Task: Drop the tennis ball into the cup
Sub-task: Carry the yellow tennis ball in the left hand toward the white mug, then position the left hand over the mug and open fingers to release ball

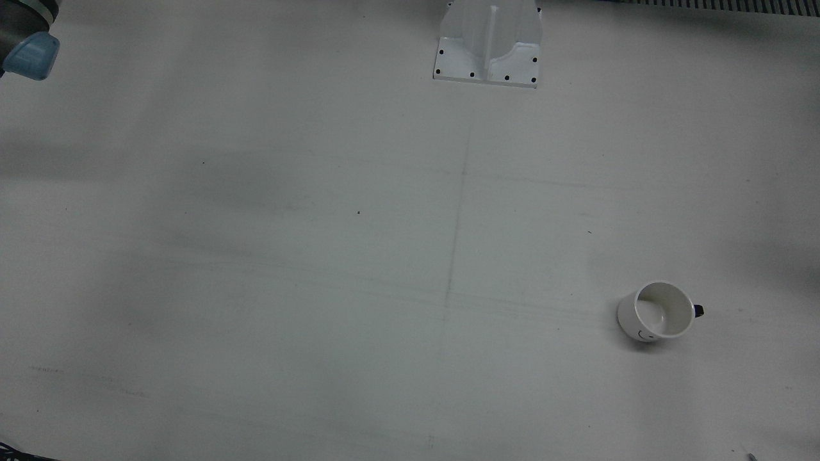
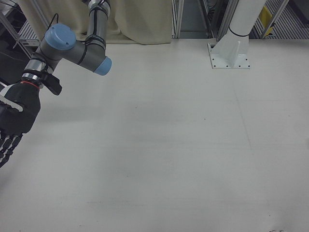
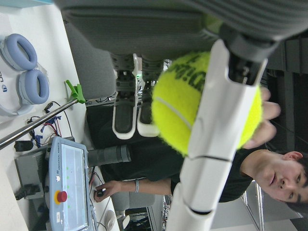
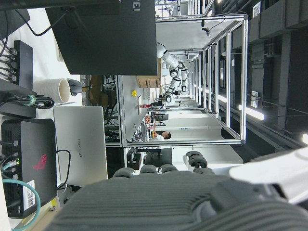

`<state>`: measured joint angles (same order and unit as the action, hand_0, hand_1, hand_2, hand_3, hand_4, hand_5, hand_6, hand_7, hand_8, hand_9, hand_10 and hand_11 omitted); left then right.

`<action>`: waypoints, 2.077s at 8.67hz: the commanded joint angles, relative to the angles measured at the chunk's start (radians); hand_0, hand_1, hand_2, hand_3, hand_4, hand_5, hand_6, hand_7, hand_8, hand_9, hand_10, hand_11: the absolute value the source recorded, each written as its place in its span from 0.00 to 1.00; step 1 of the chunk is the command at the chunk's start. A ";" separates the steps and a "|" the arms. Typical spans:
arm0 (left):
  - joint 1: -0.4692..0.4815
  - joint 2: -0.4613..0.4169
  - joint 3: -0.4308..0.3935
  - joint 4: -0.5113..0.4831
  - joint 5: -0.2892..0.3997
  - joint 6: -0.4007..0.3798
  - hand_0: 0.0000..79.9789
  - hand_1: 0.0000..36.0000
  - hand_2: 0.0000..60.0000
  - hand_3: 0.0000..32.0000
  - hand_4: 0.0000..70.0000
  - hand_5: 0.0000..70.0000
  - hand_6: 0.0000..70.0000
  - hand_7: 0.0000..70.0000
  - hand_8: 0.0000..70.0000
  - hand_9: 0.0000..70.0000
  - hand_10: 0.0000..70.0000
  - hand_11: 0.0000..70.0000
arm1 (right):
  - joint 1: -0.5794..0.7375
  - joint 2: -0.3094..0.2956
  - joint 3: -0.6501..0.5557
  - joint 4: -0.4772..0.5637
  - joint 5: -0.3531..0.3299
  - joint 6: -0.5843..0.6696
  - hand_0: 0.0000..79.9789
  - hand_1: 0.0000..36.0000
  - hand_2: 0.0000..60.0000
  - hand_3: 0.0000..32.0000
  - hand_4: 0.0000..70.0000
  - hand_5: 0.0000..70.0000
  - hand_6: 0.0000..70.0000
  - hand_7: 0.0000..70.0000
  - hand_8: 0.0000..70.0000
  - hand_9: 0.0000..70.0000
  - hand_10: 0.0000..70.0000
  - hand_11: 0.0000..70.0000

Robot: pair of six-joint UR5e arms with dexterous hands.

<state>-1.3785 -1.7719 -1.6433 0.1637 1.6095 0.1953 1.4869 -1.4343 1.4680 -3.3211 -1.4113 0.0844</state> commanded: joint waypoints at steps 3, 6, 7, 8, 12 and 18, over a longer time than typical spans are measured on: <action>0.178 0.000 -0.081 0.005 0.092 0.006 1.00 0.80 0.13 0.00 0.71 0.37 1.00 1.00 0.77 1.00 0.42 0.63 | -0.001 0.000 0.000 0.000 0.000 0.000 0.00 0.00 0.00 0.00 0.00 0.00 0.00 0.00 0.00 0.00 0.00 0.00; 0.318 0.002 -0.105 0.005 0.096 0.016 0.95 0.69 0.16 0.00 0.66 0.30 1.00 1.00 0.74 1.00 0.39 0.59 | -0.001 0.000 -0.002 0.000 0.000 0.000 0.00 0.00 0.00 0.00 0.00 0.00 0.00 0.00 0.00 0.00 0.00 0.00; 0.366 0.002 -0.105 0.005 0.096 0.018 0.87 0.65 0.16 0.00 0.65 0.29 1.00 1.00 0.74 1.00 0.39 0.58 | -0.001 0.000 -0.002 0.000 0.000 -0.002 0.00 0.00 0.00 0.00 0.00 0.00 0.00 0.00 0.00 0.00 0.00 0.00; 0.390 0.005 -0.105 0.004 0.096 0.019 0.81 0.62 0.16 0.00 0.64 0.29 0.96 1.00 0.72 1.00 0.38 0.57 | -0.001 0.000 -0.002 0.000 0.000 0.000 0.00 0.00 0.00 0.00 0.00 0.00 0.00 0.00 0.00 0.00 0.00 0.00; 0.432 0.008 -0.104 0.004 0.096 0.023 0.74 0.60 0.24 0.00 0.62 0.21 0.78 1.00 0.64 0.94 0.21 0.33 | -0.001 0.000 -0.002 0.000 0.000 0.000 0.00 0.00 0.00 0.00 0.00 0.00 0.00 0.00 0.00 0.00 0.00 0.00; 0.429 0.009 -0.105 -0.019 0.096 0.019 0.63 0.59 0.13 0.00 0.19 0.02 0.02 0.30 0.00 0.04 0.00 0.00 | -0.001 0.000 -0.002 0.000 0.000 0.000 0.00 0.00 0.00 0.00 0.00 0.00 0.00 0.00 0.00 0.00 0.00 0.00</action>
<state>-0.9495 -1.7627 -1.7485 0.1581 1.7054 0.2165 1.4864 -1.4343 1.4665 -3.3211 -1.4113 0.0844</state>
